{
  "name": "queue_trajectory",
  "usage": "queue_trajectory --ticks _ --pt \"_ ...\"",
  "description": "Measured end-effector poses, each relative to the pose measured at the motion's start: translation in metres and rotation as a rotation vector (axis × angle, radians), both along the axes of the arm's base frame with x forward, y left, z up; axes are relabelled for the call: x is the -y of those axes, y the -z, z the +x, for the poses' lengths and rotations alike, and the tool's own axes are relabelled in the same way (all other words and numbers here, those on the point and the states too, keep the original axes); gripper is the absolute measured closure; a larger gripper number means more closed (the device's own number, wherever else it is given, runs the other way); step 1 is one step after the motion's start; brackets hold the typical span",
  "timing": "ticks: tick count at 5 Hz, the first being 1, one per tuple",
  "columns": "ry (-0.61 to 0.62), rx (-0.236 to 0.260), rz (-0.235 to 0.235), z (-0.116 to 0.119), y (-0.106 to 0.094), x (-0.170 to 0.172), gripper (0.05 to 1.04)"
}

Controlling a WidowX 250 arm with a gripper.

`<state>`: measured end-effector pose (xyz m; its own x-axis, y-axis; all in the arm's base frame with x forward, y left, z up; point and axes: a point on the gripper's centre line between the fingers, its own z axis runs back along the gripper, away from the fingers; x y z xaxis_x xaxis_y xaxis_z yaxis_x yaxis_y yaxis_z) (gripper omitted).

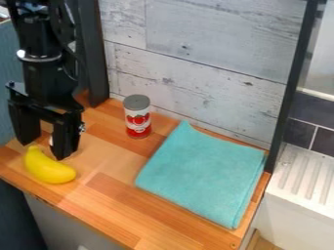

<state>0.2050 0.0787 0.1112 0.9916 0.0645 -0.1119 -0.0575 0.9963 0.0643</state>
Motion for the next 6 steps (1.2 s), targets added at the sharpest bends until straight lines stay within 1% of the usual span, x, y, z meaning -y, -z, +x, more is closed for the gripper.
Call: queue_trajectory --ticks 1,2,3,4,5,6 --pt "0.007 -0.017 -0.008 -0.001 0.004 0.001 0.083" --pt "-0.022 0.009 -0.017 0.012 -0.002 -0.019 0.083" --pt "-0.068 0.039 0.001 0.022 -0.008 -0.046 0.083" --pt "-0.082 0.045 0.045 0.031 0.002 -0.066 0.083" --pt "-0.062 0.046 0.06 0.04 0.019 -0.076 0.083" --pt "-0.042 0.051 0.054 0.049 0.034 -0.08 0.083"
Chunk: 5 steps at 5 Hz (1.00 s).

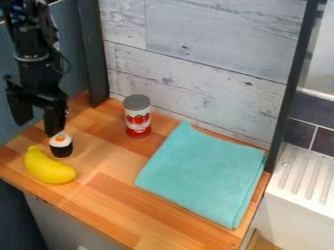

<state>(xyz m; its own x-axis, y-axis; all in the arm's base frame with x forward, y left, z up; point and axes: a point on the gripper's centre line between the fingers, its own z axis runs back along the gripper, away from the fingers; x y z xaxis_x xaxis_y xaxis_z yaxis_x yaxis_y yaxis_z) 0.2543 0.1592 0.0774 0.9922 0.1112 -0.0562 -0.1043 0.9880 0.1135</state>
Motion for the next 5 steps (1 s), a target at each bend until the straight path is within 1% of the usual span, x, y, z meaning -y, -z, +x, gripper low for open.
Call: queue_trajectory --ticks 1,2,3,4,5 --pt "0.008 -0.015 -0.02 0.002 0.011 0.001 0.083" --pt "0.036 -0.018 -0.068 0.006 0.024 0.006 0.083" --pt "0.042 -0.031 -0.071 0.014 0.033 0.001 0.083" --pt "0.033 -0.046 -0.058 0.018 0.039 -0.004 0.083" --pt "0.032 -0.06 -0.064 0.019 0.044 -0.006 0.083"
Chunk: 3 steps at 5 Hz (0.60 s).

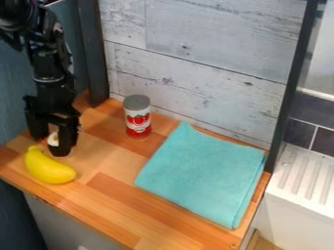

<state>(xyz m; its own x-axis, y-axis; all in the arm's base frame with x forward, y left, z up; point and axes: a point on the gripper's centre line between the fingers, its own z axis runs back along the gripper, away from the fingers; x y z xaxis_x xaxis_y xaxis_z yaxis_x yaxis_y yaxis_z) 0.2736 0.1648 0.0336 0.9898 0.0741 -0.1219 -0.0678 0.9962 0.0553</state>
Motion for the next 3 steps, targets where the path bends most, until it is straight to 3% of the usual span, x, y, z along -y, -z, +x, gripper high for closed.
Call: queue_trajectory --ticks 1,2,3 --pt "-0.005 0.002 -0.004 0.001 -0.0004 0.0004 0.14" --pt "-0.013 0.009 -0.014 0.0019 0.0001 0.0021 0.393" --pt "-0.02 0.031 -0.016 0.0035 -0.0076 0.0036 0.53"
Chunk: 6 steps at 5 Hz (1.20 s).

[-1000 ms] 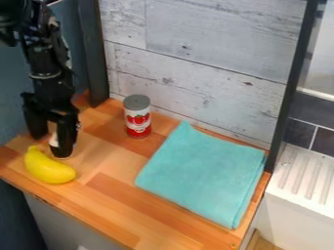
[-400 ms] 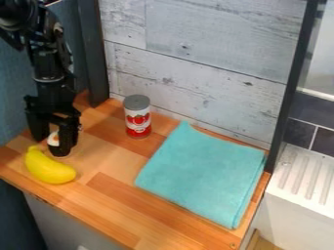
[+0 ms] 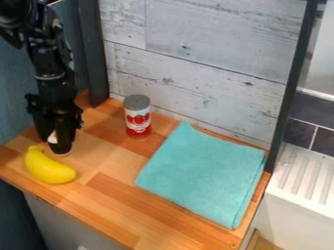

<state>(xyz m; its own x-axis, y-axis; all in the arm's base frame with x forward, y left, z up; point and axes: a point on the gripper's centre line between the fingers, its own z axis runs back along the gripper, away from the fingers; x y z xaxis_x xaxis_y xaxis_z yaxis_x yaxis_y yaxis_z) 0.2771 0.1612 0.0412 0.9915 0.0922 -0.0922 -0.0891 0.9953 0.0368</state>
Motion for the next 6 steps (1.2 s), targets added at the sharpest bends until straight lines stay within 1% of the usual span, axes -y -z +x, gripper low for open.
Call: queue_trajectory --ticks 1,2,3,4,5,6 --pt "-0.013 -0.014 0.002 -0.001 -0.002 0.0 0.603" --pt "-0.009 0.016 0.019 0.01 -0.011 -0.003 0.628" --pt "0.036 0.093 0.047 0.039 -0.031 0.001 0.628" --pt "0.053 0.092 0.051 0.065 -0.025 0.0 0.628" --pt "0.089 0.08 0.051 0.084 -0.021 0.003 0.628" --pt "0.113 0.032 0.031 0.097 -0.004 0.003 0.628"
